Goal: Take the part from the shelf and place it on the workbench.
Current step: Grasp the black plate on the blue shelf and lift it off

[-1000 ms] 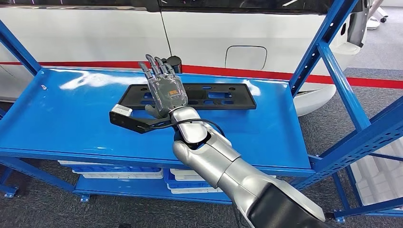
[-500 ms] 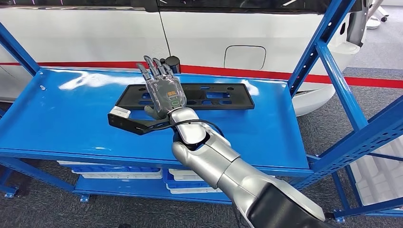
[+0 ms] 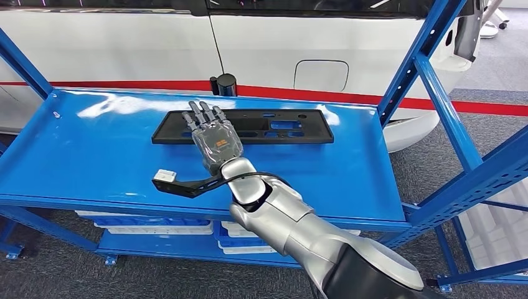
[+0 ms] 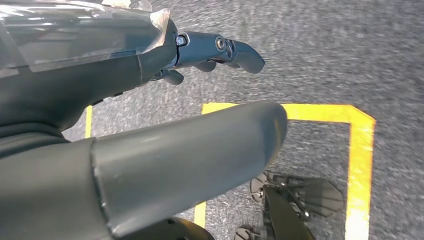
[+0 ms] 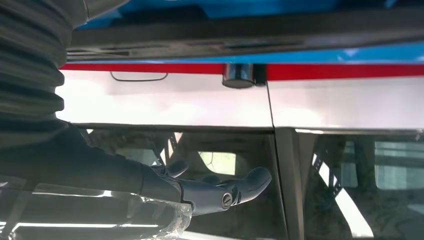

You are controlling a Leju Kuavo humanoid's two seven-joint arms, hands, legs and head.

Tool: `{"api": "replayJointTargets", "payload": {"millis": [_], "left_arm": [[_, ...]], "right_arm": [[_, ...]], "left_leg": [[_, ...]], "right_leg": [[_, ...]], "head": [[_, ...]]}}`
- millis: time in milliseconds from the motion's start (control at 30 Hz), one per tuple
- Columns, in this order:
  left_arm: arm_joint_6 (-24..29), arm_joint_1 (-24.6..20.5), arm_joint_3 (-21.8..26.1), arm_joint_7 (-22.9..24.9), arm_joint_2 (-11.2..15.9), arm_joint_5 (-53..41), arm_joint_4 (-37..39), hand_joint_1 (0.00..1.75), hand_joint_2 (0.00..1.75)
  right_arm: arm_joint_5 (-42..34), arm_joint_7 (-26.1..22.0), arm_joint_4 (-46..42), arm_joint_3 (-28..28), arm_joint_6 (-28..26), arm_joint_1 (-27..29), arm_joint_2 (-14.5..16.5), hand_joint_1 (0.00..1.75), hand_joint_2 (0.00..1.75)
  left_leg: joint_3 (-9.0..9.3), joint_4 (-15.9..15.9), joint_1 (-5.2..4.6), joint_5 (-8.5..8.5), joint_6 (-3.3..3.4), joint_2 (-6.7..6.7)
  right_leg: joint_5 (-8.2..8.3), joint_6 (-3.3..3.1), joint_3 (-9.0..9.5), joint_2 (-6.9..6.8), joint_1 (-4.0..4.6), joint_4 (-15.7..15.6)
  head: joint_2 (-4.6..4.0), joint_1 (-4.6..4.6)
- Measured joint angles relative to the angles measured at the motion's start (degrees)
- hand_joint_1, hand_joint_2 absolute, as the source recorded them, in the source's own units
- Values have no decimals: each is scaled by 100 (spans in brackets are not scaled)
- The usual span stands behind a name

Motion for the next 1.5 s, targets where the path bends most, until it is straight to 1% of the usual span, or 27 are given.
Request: {"api": "replayJointTargets", "payload": {"millis": [267,467,633,700,867,1000,1200,1233,1267,1333,1367,1400,1500], "left_arm": [[185,149,303,-95,-14,215,0,0,0],[249,186,436,-125,-33,250,0,0,0],[255,201,506,-125,-31,271,0,0,0],[255,203,533,-125,-30,271,0,0,0],[255,206,558,-124,-30,268,0,0,0],[238,207,567,-110,-28,227,0,0,0],[79,209,567,-177,-20,84,0,0,0],[48,209,564,-193,-16,44,0,0,0],[18,209,558,-208,-13,4,0,0,0],[-31,209,542,-222,-3,-78,0,0,0],[-46,209,532,-222,3,-119,0,0,0],[-58,208,524,-214,9,-157,0,0,0],[-82,205,504,-182,24,-256,0,0,0]], "right_arm": [[110,156,313,240,-29,-42,0,0,175],[-46,293,577,272,-297,-168,-2,0,175],[-106,363,1083,103,-669,-272,-6,0,175],[-107,362,1247,37,-735,-283,-7,0,175],[-97,377,1487,-41,-754,-297,-5,0,175],[-28,506,1631,-134,-750,-305,-37,0,175],[-4,661,1778,-439,-723,-219,-263,1,175],[26,701,1790,-484,-728,-190,-307,10,175],[60,742,1798,-533,-742,-169,-350,46,175],[144,824,1805,-633,-785,-135,-438,130,175],[186,858,1805,-684,-811,-115,-482,165,175],[234,890,1805,-731,-841,-88,-526,173,175],[359,952,1805,-858,-921,-8,-640,175,175]], "left_leg": [[0,0,0,0,0,0],[1,0,0,0,0,1],[2,1,0,0,0,0],[2,1,-1,0,0,1],[3,1,0,0,0,2],[4,1,1,0,0,2],[4,1,-1,0,0,3],[5,2,-1,0,0,3],[5,2,-1,0,0,4],[6,2,-1,0,0,3],[7,3,-1,0,0,2],[7,2,-1,0,0,2],[8,2,-1,0,0,4]], "right_leg": [[0,0,-1,0,1,0],[0,0,-1,0,0,0],[1,1,1,0,0,0],[1,1,0,0,0,0],[1,1,0,0,0,0],[1,1,-2,0,0,0],[1,1,-2,1,-1,-1],[1,1,-2,1,-2,-1],[1,1,-2,1,-2,-1],[1,1,-1,0,-3,-2],[1,1,0,0,-3,-2],[1,1,0,0,-2,-2],[2,2,1,2,-2,-2]], "head": [[0,0],[0,1],[0,1],[0,1],[0,0],[1,0],[1,1],[1,1],[1,0],[1,0],[0,0],[0,1],[0,-1]]}}
